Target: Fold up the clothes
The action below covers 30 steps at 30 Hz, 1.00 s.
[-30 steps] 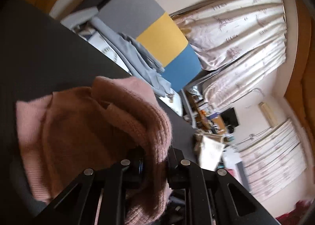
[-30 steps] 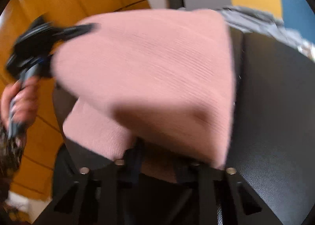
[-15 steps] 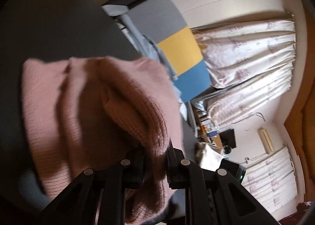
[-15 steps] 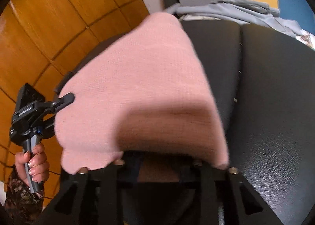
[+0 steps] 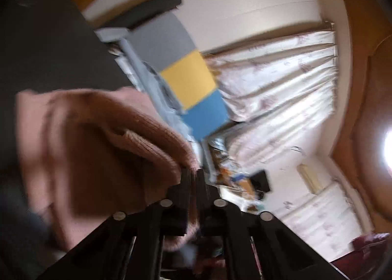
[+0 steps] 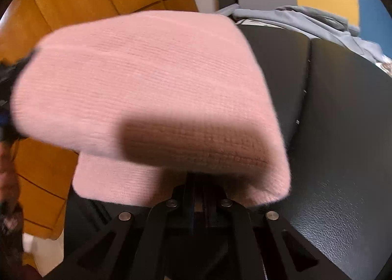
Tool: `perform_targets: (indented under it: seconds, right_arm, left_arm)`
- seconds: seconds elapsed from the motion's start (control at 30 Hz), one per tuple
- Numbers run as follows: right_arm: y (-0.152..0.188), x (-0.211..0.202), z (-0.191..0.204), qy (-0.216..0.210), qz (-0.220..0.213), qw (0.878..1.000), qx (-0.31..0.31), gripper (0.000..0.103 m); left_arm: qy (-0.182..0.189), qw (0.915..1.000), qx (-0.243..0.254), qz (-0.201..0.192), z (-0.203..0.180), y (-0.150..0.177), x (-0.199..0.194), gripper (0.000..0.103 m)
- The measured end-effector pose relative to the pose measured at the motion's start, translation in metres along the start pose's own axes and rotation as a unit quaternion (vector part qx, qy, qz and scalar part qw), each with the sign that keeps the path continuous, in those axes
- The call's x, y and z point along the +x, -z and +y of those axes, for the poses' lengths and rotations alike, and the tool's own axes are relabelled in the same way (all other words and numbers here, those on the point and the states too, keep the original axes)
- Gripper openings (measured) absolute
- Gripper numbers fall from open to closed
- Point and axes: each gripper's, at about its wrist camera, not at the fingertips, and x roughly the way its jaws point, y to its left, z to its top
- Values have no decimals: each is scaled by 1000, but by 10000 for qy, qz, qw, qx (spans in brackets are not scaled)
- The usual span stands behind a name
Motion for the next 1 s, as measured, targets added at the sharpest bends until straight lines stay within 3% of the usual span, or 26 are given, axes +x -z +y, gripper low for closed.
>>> perform_targets:
  seconds: [0.03,0.1,0.2,0.27,0.4,0.43,0.5,0.57,0.6,0.83,0.93,1.0]
  right_arm:
    - [1,-1,-4,0,-5,10000,46,4]
    - [-8,24,15,-62,-18,9999,157,4]
    - [-15,20,14,-246,4,9996,108,12]
    - [-12,16,13,-410,41,9991,43,32]
    - [-24,12,-2,-776,-4,9969,115,48]
    - [-21,8,10,-926,-7,9956,173,54]
    - [-22,3,22,-1257,-54,9918,235,57]
    - [-20,-1,17,-1404,-105,9898,202,63]
    - [-19,-3,15,-1477,-130,9888,184,65]
    - [1,-19,28,-1881,6,9807,528,70]
    - [6,-14,31,-1891,35,9806,507,70]
    - [15,-16,37,-1833,39,9820,444,70]
  left_arm:
    - [-267,9996,-30,-71,9,12,-5,2]
    - [-532,9973,-460,190,34,28,5,0]
    - [-490,9952,-741,402,55,39,17,4]
    - [-274,9961,-734,398,53,36,25,24]
    - [-387,9961,-740,301,50,17,35,42]
    - [-458,9952,-832,244,54,13,35,47]
    - [-365,9948,-904,305,57,11,41,62]
    - [-268,9942,-974,369,61,9,46,95]
    - [-219,9938,-1009,400,62,8,49,101]
    - [153,9894,-1286,651,72,-2,73,103]
    - [286,9908,-1158,637,59,-13,81,103]
    - [12,9936,-859,740,46,-20,95,102]
